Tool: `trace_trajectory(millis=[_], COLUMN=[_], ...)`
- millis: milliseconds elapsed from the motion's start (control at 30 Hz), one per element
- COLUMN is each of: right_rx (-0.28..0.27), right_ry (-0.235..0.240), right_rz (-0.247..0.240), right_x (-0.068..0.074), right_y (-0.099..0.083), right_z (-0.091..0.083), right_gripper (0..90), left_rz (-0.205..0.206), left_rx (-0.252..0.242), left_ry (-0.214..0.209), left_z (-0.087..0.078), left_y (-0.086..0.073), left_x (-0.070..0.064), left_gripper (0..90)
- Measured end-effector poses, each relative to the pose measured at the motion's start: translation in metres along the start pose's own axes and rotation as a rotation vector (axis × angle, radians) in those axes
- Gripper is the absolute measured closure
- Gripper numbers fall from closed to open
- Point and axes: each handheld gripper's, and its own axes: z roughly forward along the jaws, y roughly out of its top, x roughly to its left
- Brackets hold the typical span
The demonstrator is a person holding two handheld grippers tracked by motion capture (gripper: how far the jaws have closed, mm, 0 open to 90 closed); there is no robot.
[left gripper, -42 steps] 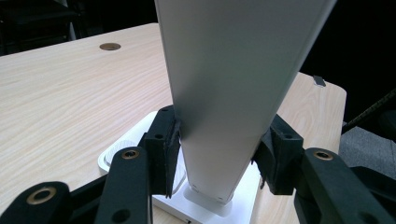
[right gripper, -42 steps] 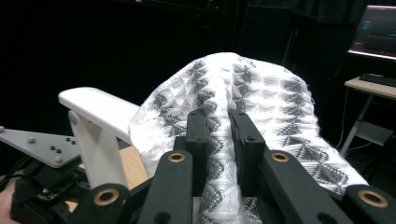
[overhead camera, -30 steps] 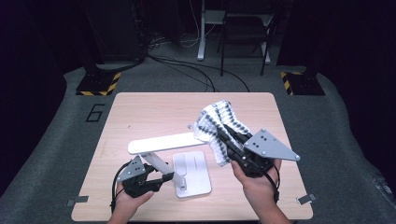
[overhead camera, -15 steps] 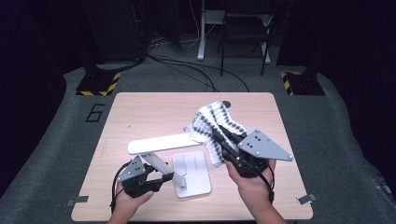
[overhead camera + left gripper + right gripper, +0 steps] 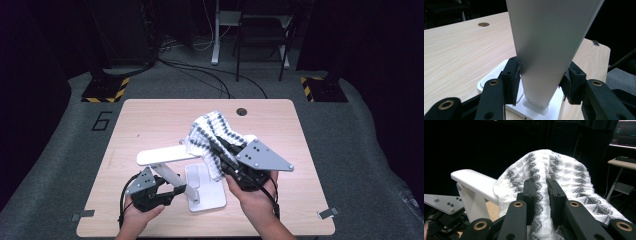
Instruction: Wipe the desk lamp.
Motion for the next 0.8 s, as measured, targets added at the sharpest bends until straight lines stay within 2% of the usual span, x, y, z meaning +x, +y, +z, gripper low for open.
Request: trace_trajectory(millis=[433,600,800], right_rx=[-0.001,0.000,0.000], right_ry=[0.046,0.053,0.052], right_rz=[-0.021,-0.027,-0.036], right_x=[0.017,0.020,0.017], right_y=[0.003,0.004,0.003], right_z=[0.019,0.022,0.019], right_gripper=[78.8,78.8,78.9], left_rz=[0.004,0.005,0.012], left_rx=[-0.002,-0.001,0.004], left_ry=[0.004,0.004,0.004], left_z=[0.000,0.000,0.000], left_y=[0.000,0.000,0.001], left_x=[0.000,0.000,-0.001], left_gripper=[54.1,54.1,54.1])
